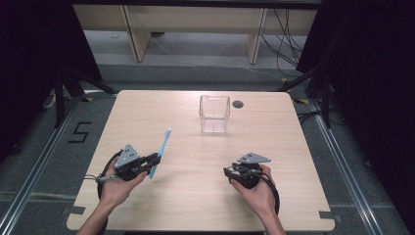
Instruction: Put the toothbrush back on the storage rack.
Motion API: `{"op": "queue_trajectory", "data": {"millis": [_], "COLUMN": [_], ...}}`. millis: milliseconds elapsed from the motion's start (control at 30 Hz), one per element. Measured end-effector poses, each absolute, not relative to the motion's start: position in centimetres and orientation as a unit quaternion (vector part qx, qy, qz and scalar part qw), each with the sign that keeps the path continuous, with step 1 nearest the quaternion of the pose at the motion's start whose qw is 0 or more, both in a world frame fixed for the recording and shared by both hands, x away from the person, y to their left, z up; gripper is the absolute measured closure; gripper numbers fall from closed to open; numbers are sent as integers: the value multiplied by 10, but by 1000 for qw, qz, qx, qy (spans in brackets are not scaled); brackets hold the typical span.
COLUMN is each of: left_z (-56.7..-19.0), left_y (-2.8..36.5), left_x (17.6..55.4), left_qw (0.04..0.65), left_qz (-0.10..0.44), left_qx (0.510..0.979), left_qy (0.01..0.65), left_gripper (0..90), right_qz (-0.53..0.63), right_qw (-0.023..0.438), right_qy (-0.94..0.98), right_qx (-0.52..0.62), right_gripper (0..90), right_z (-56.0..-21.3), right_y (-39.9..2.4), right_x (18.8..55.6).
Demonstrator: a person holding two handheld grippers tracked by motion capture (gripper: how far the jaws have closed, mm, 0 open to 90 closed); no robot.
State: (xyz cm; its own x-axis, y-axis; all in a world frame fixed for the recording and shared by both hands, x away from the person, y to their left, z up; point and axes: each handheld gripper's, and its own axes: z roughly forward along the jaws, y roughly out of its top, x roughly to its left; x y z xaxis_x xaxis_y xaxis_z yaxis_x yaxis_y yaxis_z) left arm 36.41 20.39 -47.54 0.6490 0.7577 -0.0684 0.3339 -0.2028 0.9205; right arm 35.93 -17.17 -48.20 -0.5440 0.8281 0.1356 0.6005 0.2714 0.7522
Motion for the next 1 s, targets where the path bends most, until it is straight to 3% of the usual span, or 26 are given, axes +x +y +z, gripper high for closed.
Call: {"op": "queue_trajectory", "data": {"millis": [733,1000], "left_z": [-472,-472], "left_y": [208,208], "left_x": [362,361], "left_qw": [604,610], "left_qz": [248,258], "left_qx": [682,674], "left_qy": [329,327], "left_gripper": [782,782], "right_qz": [408,397], "right_qw": [147,155], "right_qy": [789,794], "right_qx": [436,434], "right_gripper": [578,577], "right_z": [-489,-489], "right_y": [-165,-165], "right_x": [360,359]}}
